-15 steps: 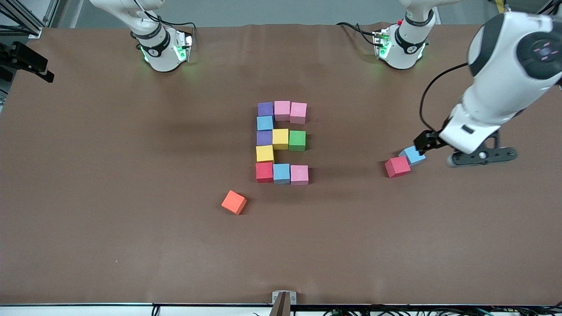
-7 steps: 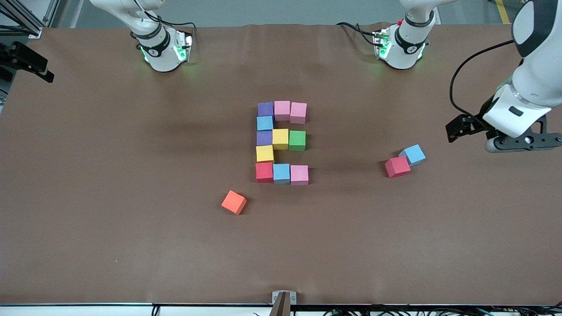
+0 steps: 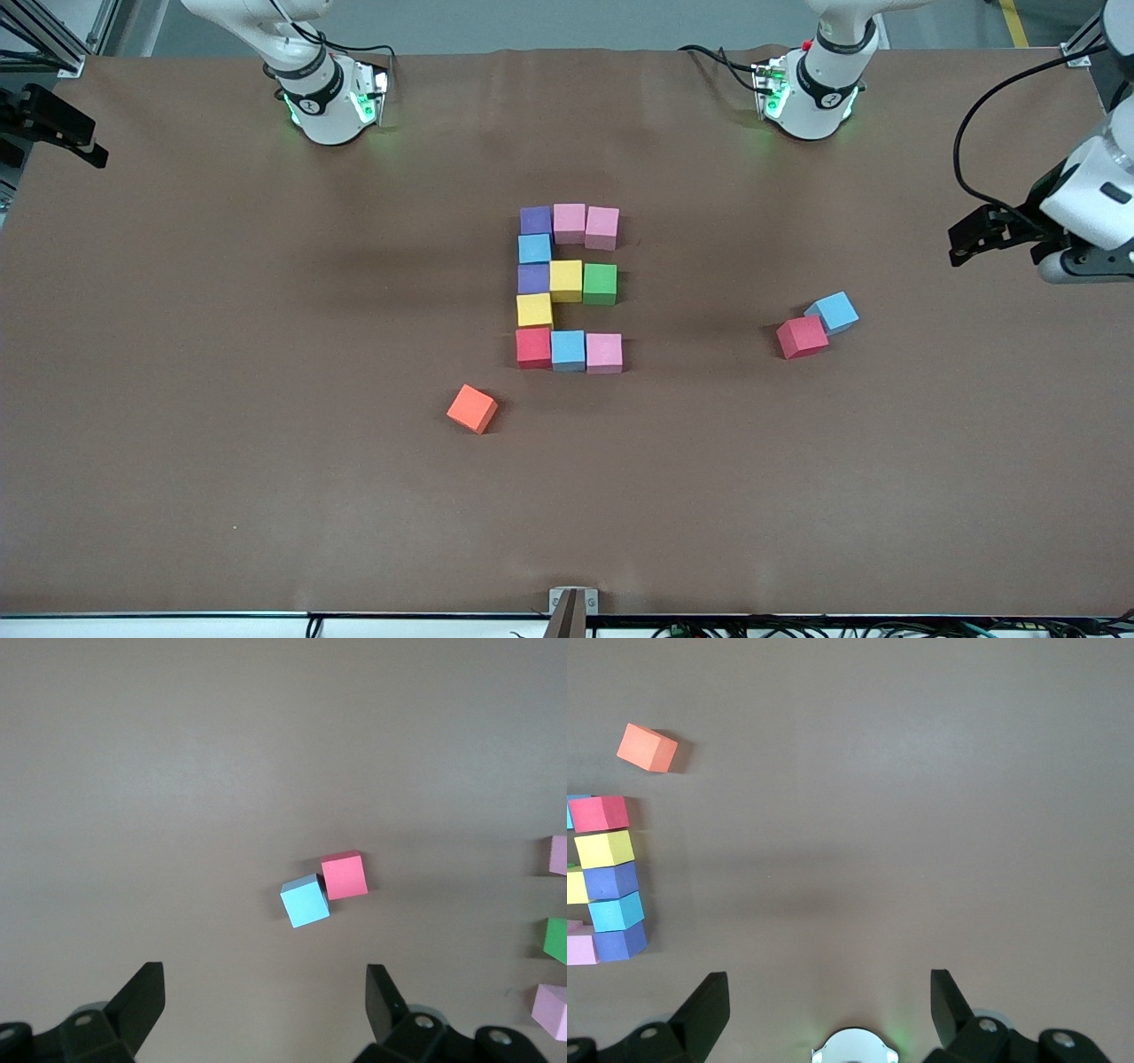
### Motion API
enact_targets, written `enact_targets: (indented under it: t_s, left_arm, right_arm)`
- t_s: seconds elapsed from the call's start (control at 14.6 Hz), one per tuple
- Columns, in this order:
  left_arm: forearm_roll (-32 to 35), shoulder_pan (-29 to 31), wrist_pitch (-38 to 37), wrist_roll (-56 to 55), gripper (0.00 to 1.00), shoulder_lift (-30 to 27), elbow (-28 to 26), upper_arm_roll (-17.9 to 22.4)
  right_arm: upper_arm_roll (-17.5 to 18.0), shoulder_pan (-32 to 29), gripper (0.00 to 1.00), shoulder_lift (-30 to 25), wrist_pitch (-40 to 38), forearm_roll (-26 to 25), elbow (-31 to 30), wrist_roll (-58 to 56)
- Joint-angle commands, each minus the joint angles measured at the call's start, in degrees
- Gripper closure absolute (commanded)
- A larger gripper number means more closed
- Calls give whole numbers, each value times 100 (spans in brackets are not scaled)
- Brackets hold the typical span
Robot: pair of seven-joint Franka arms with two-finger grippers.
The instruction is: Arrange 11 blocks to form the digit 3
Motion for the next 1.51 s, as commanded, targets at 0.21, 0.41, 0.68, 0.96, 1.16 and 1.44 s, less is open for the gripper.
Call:
enact_targets:
  t_s: [0.21, 0.41, 0.68, 0.96, 1.16, 1.44]
  left_arm:
    - [-292, -675, -293, 327, 0, -312, -55, 986]
    - [-292, -649, -294, 327, 0, -366, -73, 977]
    - [-292, -657, -268, 327, 0, -357, -56, 959]
    - [-292, -684, -232, 240, 0, -339, -3, 933]
    - [-283, -675, -189, 248, 0, -313, 15, 933]
    - [-283, -631, -171, 318, 0, -313, 129, 942]
  right_arm:
    - [8, -29, 0, 1, 19, 107, -3, -69]
    - [8, -29, 0, -8, -25, 116, -29, -69]
    - [-1, -29, 0, -8, -25, 107, -38, -87]
    - [-1, -21, 0, -8, 27, -15, -29, -200]
    - [8, -12, 0, -8, 36, -68, -21, -227]
    - [8, -12, 0, -8, 36, -86, -20, -227]
